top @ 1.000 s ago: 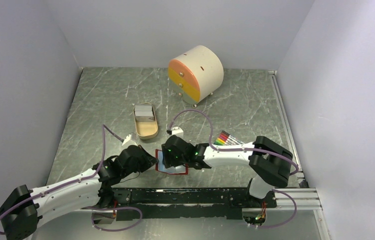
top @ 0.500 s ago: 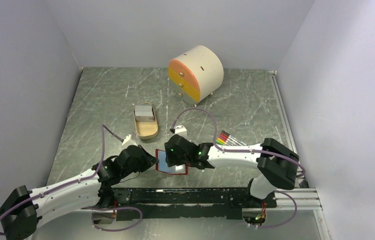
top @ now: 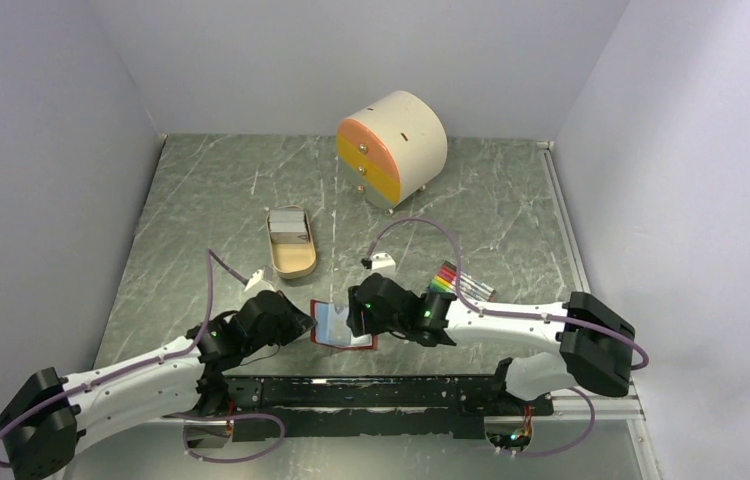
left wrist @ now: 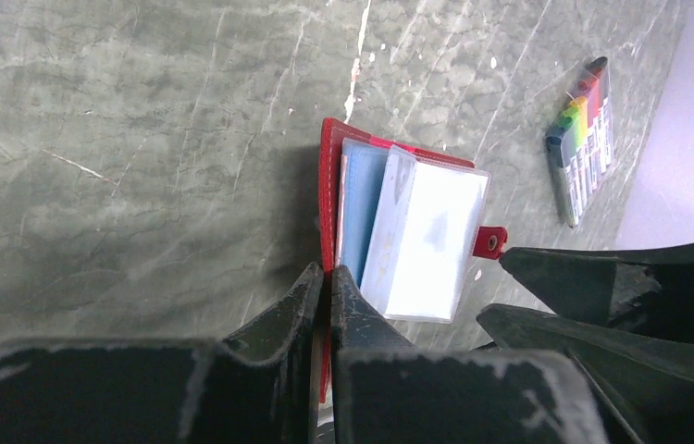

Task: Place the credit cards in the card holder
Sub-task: Insert the credit card into the card holder.

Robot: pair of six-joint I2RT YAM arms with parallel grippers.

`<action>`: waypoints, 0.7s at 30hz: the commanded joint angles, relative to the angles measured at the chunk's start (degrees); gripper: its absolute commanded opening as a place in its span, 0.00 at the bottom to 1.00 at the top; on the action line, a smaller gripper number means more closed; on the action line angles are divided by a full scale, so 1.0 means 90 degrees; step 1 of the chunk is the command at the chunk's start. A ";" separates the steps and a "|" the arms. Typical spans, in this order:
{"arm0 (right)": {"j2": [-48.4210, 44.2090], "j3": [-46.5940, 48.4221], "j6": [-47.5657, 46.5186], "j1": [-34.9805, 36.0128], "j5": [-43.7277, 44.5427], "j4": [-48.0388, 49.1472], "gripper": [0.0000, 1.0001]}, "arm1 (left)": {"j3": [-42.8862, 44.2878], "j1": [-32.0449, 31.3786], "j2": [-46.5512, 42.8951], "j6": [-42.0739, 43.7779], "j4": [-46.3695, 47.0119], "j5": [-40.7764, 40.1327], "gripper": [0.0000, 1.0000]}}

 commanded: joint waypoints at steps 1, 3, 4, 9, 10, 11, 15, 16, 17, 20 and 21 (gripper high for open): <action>-0.0066 0.0018 0.0243 0.0010 -0.0012 0.0369 0.59 | 0.0131 -0.0042 0.0031 0.0011 0.0152 0.0028 0.09; 0.0245 0.0178 0.0467 0.0013 -0.0080 0.0469 0.63 | 0.0117 -0.0042 0.0021 0.0005 0.0181 0.0035 0.09; 0.0426 0.0293 0.0565 0.0013 0.0015 0.0434 0.64 | 0.0124 -0.0042 0.0020 0.0005 0.0163 0.0035 0.09; 0.1108 0.0928 0.1273 0.0003 0.0622 -0.0097 0.65 | 0.0150 -0.0046 -0.0014 0.0006 0.0119 0.0036 0.09; 0.1174 0.1019 0.1377 0.0003 0.0664 -0.0167 0.65 | 0.0155 -0.0051 -0.0021 0.0008 0.0098 0.0022 0.09; 0.1222 0.1095 0.1487 -0.0003 0.0697 -0.0212 0.65 | 0.0156 -0.0051 -0.0033 0.0014 0.0091 0.0016 0.09; 0.1434 0.1419 0.1811 -0.0004 0.0932 -0.0575 0.65 | 0.0117 -0.0052 -0.0040 0.0024 0.0194 0.0032 0.09; 0.1520 0.1495 0.1892 -0.0008 0.0995 -0.0689 0.66 | 0.0115 -0.0057 -0.0023 0.0031 0.0224 0.0047 0.09; 0.1592 0.1590 0.1956 -0.0010 0.1044 -0.0816 0.66 | 0.0121 -0.0052 0.0009 0.0042 0.0246 0.0062 0.09; 0.1891 0.1947 0.2139 -0.0008 0.1103 -0.1195 0.66 | 0.0169 -0.0054 0.0075 0.0070 0.0214 0.0067 0.09; 0.1976 0.2053 0.2173 -0.0006 0.1093 -0.1271 0.66 | 0.0170 -0.0053 0.0082 0.0073 0.0214 0.0069 0.09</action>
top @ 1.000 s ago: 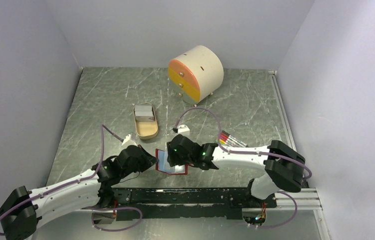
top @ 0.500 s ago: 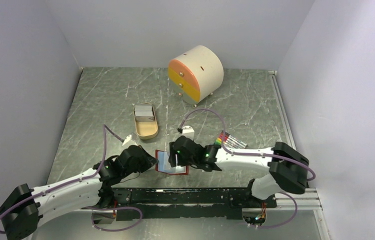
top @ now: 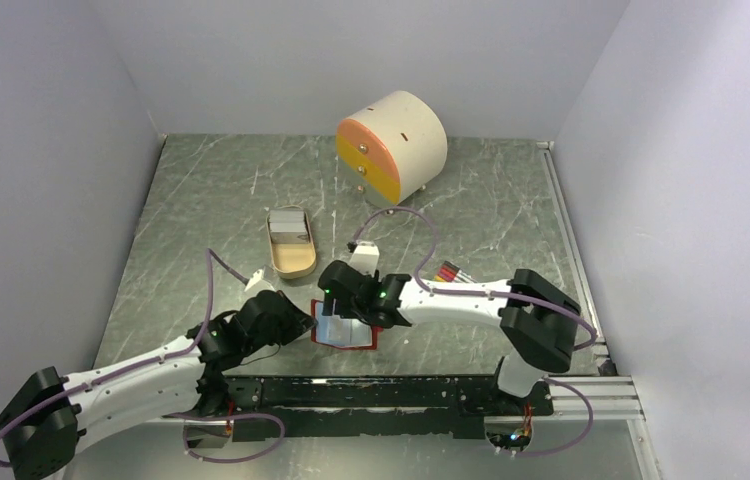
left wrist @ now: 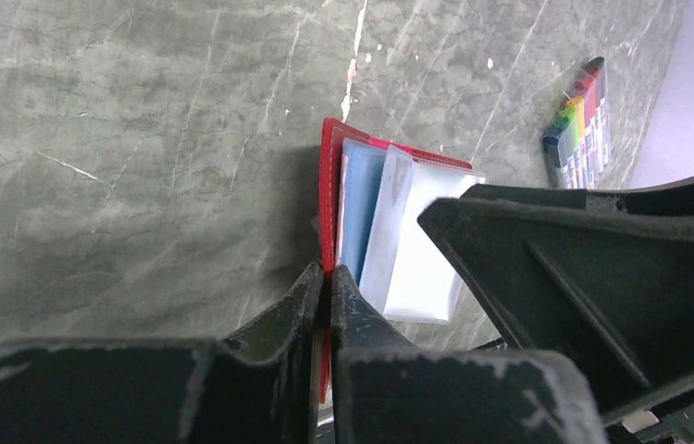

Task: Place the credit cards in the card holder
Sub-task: Insert the credit card into the card holder.

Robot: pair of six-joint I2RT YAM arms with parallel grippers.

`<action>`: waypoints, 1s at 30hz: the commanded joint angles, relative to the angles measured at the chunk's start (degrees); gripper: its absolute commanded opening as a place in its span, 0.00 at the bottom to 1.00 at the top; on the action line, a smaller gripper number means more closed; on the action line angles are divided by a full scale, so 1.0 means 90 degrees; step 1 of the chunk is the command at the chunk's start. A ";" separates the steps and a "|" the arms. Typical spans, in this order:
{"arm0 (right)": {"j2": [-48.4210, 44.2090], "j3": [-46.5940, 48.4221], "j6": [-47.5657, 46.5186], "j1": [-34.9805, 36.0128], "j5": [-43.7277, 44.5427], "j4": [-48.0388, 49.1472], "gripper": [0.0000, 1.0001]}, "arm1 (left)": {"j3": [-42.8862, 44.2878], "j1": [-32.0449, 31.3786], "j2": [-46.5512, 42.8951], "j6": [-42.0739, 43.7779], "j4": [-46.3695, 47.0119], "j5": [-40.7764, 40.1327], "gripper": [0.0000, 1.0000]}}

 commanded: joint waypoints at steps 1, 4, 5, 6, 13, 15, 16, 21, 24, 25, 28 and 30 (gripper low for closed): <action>0.0423 0.0449 0.0458 -0.0004 0.0321 -0.0664 0.67 | 0.0161 -0.0057 0.0033 0.0062 0.0179 0.0060 0.09; 0.0625 0.0537 0.0458 -0.0005 0.0258 -0.0675 0.67 | 0.0110 -0.0061 -0.0029 0.0065 0.0231 0.0073 0.09; 0.0674 0.0562 0.0462 -0.0007 0.0248 -0.0669 0.66 | 0.0107 -0.0061 -0.0050 0.0061 0.0216 0.0065 0.09; 0.0722 0.0568 0.0463 -0.0006 0.0259 -0.0664 0.66 | 0.0107 -0.0061 -0.0069 0.0057 0.0191 0.0047 0.09; 0.0966 0.0611 0.0451 -0.0006 0.0179 -0.0715 0.61 | 0.0076 -0.0061 -0.0213 0.0037 0.0088 0.0001 0.09; 0.1013 0.0616 0.0435 -0.0006 0.0115 -0.0716 0.60 | 0.0069 -0.0066 -0.0233 0.0041 0.0080 -0.0009 0.09; 0.1022 0.0629 0.0441 -0.0004 0.0110 -0.0770 0.59 | 0.0063 -0.0062 -0.0240 0.0041 0.0071 -0.0009 0.09; 0.0828 0.0543 0.0382 -0.0004 0.0203 -0.0847 0.57 | 0.0068 -0.0061 -0.0266 0.0029 0.0016 -0.0033 0.09; 0.0645 0.0365 0.0344 -0.0007 0.0217 -0.0836 0.56 | 0.0058 -0.0061 -0.0273 0.0027 0.0014 -0.0038 0.09; 0.0574 0.0298 0.0340 -0.0009 0.0209 -0.0828 0.56 | 0.0058 -0.0064 -0.0273 0.0022 0.0005 -0.0046 0.09; 0.0351 0.0114 0.0298 -0.0011 0.0215 -0.0833 0.55 | 0.0058 -0.0061 -0.0252 0.0013 -0.0012 -0.0065 0.09; 0.0158 0.0070 0.0247 -0.0005 0.0224 -0.0830 0.55 | 0.0048 -0.0061 -0.0226 0.0005 -0.0035 -0.0082 0.09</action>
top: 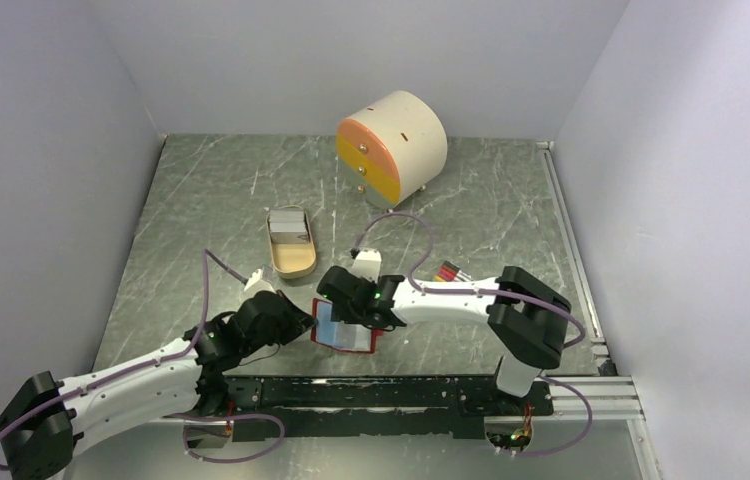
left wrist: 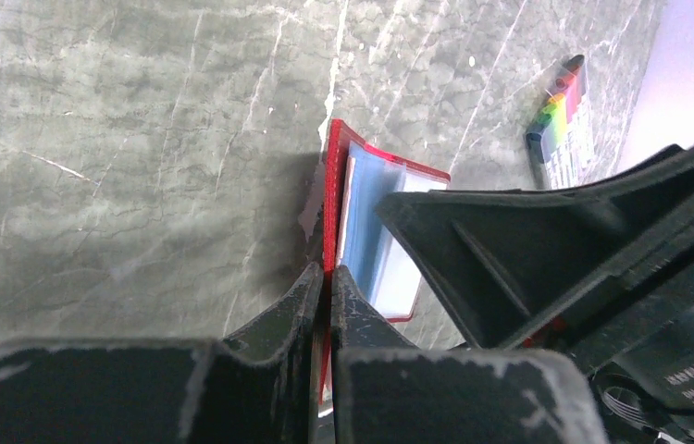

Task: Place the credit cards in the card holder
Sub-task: Insert the credit card into the card holder, then pick up the credit card from the storage box.

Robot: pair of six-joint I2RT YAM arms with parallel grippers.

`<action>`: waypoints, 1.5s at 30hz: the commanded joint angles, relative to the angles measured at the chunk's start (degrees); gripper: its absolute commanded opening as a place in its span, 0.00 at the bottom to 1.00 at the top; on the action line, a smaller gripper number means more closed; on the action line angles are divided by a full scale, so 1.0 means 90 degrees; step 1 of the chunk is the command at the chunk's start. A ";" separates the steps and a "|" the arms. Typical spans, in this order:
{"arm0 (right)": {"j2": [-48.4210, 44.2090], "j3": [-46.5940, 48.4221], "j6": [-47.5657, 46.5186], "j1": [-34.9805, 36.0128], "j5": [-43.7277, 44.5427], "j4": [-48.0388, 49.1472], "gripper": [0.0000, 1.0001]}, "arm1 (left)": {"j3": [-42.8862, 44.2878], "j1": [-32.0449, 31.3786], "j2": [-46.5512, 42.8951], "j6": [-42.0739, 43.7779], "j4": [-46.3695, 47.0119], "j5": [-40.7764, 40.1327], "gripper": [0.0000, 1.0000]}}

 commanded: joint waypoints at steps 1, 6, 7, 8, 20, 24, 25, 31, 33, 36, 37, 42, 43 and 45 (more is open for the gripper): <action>-0.0503 -0.0381 -0.0124 -0.0010 0.0175 -0.0176 0.55 | 0.0051 -0.0037 -0.0011 -0.0008 0.0005 -0.0091 0.09; -0.1042 -0.0826 -0.0314 -0.0019 0.0165 -0.0183 0.55 | 0.0056 -0.0041 0.0097 -0.0052 -0.0111 -0.0139 0.09; -0.1134 -0.0939 -0.0327 -0.0024 0.0164 -0.0197 0.55 | 0.0060 -0.0037 0.0111 -0.0056 -0.0143 -0.0145 0.09; -0.1232 -0.1041 -0.0326 -0.0032 0.0179 -0.0236 0.55 | 0.0060 -0.0037 0.0118 -0.0061 -0.0182 -0.0154 0.09; -0.2033 -0.1905 -0.0822 -0.0234 -0.0044 0.0386 0.54 | 0.0085 -0.0037 0.0166 -0.0199 -0.0489 -0.0353 0.09; -0.2143 -0.1815 -0.1470 -0.0475 -0.0499 0.0911 0.54 | 0.0060 -0.0042 0.0122 -0.0321 -0.0649 -0.0435 0.09; -0.2189 -0.1767 -0.1669 -0.0568 -0.0619 0.1041 0.54 | 0.0073 -0.0040 0.0103 -0.0345 -0.0729 -0.0459 0.09; -0.2279 -0.1676 -0.3377 -0.1330 -0.2104 0.2443 0.57 | 0.0100 -0.0047 -0.0061 -0.0363 -0.0917 -0.0551 0.09; -0.1946 -0.1358 -0.4039 -0.1516 -0.2461 0.2642 0.57 | 0.0176 -0.0047 -0.0089 -0.0377 -0.1117 -0.0632 0.09; -0.1251 -0.0364 -0.4926 -0.1611 -0.2481 0.2359 0.58 | 0.0227 -0.0048 -0.0236 -0.0405 -0.1357 -0.0737 0.09; -0.1118 -0.0276 -0.5230 -0.1612 -0.2433 0.2455 0.59 | 0.0214 -0.0047 -0.0276 -0.0415 -0.1391 -0.0757 0.09; -0.0536 0.0153 -0.6681 -0.1661 -0.2394 0.3591 0.62 | 0.0161 -0.0049 -0.0567 -0.0534 -0.1643 -0.0853 0.09; -0.0431 0.0233 -0.6963 -0.1680 -0.2533 0.3789 0.63 | 0.0157 -0.0047 -0.0616 -0.0543 -0.1681 -0.0863 0.09; 0.0002 0.0588 -0.7533 -0.1715 -0.2731 0.3831 0.65 | 0.0175 -0.0047 -0.0689 -0.0561 -0.1782 -0.0892 0.09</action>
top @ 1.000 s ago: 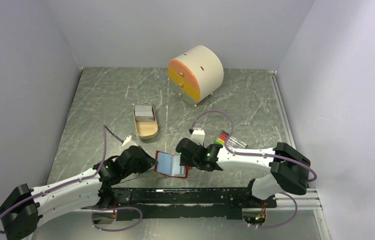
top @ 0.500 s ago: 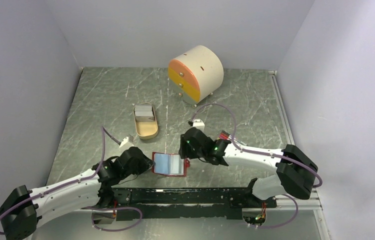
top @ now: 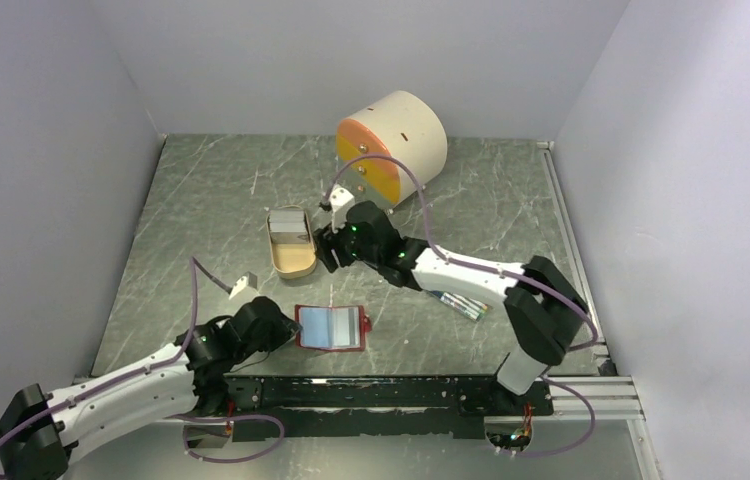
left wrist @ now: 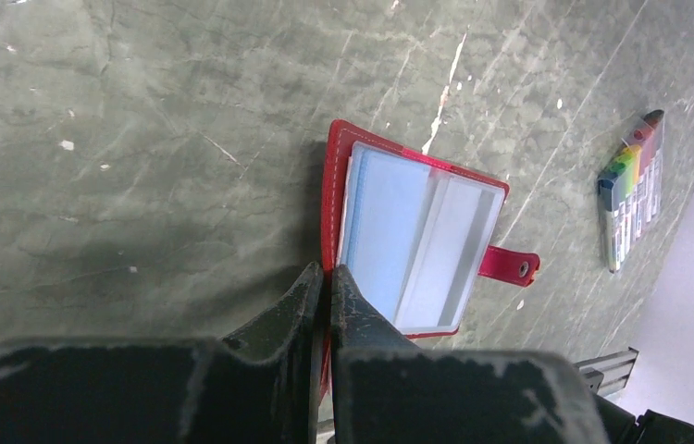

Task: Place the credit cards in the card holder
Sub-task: Pick up the credit card from the storage box.

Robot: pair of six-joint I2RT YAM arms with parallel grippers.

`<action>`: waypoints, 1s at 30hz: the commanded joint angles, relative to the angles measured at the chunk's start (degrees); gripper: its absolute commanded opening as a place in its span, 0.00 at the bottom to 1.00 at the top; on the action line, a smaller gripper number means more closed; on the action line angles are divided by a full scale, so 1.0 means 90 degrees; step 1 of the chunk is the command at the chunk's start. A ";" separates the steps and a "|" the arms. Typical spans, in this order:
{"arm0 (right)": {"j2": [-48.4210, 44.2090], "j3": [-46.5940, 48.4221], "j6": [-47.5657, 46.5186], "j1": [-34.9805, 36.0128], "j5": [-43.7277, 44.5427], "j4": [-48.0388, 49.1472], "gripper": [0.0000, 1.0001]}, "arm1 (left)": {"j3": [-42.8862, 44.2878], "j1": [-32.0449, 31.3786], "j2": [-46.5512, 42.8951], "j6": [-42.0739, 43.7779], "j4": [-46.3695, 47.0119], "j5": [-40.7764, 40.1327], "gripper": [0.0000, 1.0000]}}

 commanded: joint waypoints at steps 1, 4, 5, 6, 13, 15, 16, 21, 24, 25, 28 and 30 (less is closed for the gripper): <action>0.0842 0.0744 -0.1902 -0.0089 -0.0339 0.0581 0.67 | 0.0188 -0.0030 -0.0180 -0.0107 -0.0439 -0.0273 0.09; 0.1515 0.1440 -0.2561 -0.0086 -0.0327 0.0293 0.68 | 0.0200 -0.0030 -0.0266 -0.0132 -0.0555 -0.0302 0.09; 0.1700 0.1623 -0.2711 -0.0090 -0.0302 0.0268 0.68 | 0.0190 -0.0030 -0.0308 -0.0134 -0.0567 -0.0299 0.09; 0.1873 0.1779 -0.2835 -0.0092 -0.0323 0.0264 0.68 | 0.0181 -0.0030 -0.0359 -0.0135 -0.0584 -0.0298 0.09; 0.2721 0.2407 -0.4050 -0.0052 -0.0581 0.0569 0.67 | 0.0188 -0.0030 -0.0590 -0.0140 -0.0759 -0.0322 0.09; 0.2912 0.2588 -0.4308 -0.0024 -0.0562 0.0580 0.67 | 0.0212 -0.0030 -0.0615 -0.0143 -0.0817 -0.0341 0.09; 0.3055 0.2680 -0.4427 -0.0018 -0.0552 0.0556 0.67 | 0.0222 -0.0030 -0.0634 -0.0149 -0.0851 -0.0347 0.09; 0.3512 0.3128 -0.4913 0.0039 -0.0242 0.0405 0.68 | 0.0188 -0.0030 -0.0750 -0.0173 -0.0870 -0.0354 0.09; 0.3638 0.3214 -0.5120 0.0067 -0.0223 0.0482 0.68 | 0.0185 -0.0030 -0.0779 -0.0181 -0.0897 -0.0341 0.09; 0.3681 0.3244 -0.5188 0.0074 -0.0207 0.0487 0.68 | 0.0185 -0.0030 -0.0780 -0.0178 -0.0897 -0.0345 0.09; 0.3835 0.3367 -0.5454 0.0127 -0.0055 0.0474 0.68 | 0.0195 -0.0035 -0.0770 -0.0166 -0.0898 -0.0320 0.09; 0.3899 0.3385 -0.5607 0.0167 -0.0018 0.0522 0.68 | 0.0210 -0.0032 -0.0764 -0.0157 -0.0887 -0.0313 0.09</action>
